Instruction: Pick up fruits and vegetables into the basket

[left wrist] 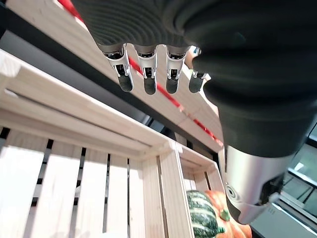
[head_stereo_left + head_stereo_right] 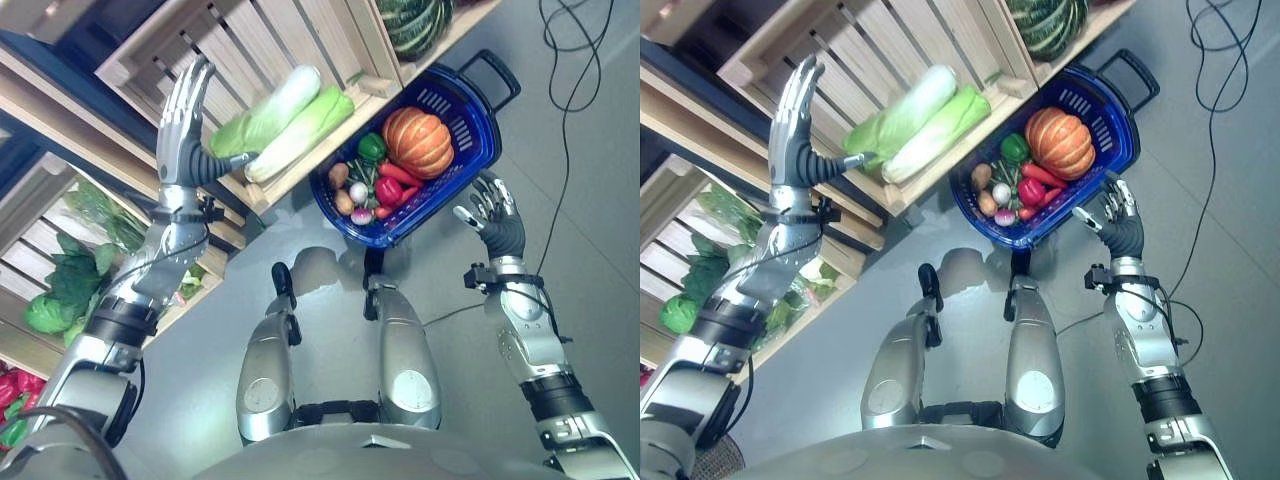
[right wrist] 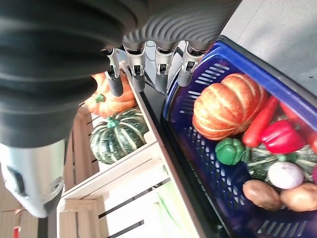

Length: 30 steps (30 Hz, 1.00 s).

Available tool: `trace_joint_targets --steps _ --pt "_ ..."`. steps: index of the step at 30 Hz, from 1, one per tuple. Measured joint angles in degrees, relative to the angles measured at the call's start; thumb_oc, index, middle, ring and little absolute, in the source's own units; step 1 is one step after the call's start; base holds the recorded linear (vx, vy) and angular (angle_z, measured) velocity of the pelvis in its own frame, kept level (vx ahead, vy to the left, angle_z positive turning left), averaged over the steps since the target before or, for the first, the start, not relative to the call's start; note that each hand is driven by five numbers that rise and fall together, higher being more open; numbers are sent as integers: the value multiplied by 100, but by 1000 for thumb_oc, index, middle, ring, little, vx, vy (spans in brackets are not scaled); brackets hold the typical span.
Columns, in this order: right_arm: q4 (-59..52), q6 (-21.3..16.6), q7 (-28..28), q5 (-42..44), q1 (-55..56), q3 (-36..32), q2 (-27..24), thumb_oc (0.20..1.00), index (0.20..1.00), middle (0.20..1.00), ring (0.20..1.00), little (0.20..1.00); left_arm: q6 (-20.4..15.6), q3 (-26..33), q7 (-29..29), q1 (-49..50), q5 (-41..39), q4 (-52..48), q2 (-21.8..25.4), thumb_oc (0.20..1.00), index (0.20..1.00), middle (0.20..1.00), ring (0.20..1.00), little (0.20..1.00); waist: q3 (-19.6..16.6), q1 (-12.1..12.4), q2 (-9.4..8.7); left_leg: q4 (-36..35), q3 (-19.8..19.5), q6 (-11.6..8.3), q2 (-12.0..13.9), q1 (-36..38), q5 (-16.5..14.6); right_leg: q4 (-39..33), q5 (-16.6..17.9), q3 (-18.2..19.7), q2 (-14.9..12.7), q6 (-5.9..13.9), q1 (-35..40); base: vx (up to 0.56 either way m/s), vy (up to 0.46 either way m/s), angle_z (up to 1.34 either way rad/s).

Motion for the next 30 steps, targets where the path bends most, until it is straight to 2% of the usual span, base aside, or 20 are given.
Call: trace_joint_targets --steps 5,12,20,24,30 --pt "-195 272 18 -8 -106 78 -131 1000 1000 1000 1000 1000 337 -10 -67 -402 -79 363 142 1000 1000 1000 1000 1000 39 -94 -36 688 26 -13 79 -505 -258 469 -129 146 5 -33 -456 9 55 -8" --pt "-558 632 178 -182 -87 104 -179 1000 1000 1000 1000 1000 716 18 -119 -705 -766 939 199 1000 1000 1000 1000 1000 83 -261 -72 1494 61 35 158 -1243 -549 925 -179 343 28 -46 -1111 5 72 -9" --pt "-805 883 277 -181 -183 127 -340 1000 1000 1000 1000 1000 1142 14 147 -1102 -1591 1784 185 1000 1000 1000 1000 1000 131 -395 -114 1685 91 41 162 -1658 -566 1110 -190 464 38 -54 -1575 28 95 -2" --pt "-864 1015 286 -180 -477 266 -370 1000 1000 1000 1000 1000 1364 0 278 -1636 -1977 2442 166 1000 1000 1000 1000 1000 132 -417 -113 1725 173 37 158 -1825 -568 1198 -192 551 43 -60 -1816 20 99 -7" --pt "-880 1139 289 -182 -782 386 -402 1000 1000 1000 1000 1000 1621 -24 466 -2070 -2251 2959 146 1000 1000 1000 1000 1000 132 -465 -112 1777 202 27 138 -2010 -586 1290 -202 586 31 -73 -2044 20 69 -2"
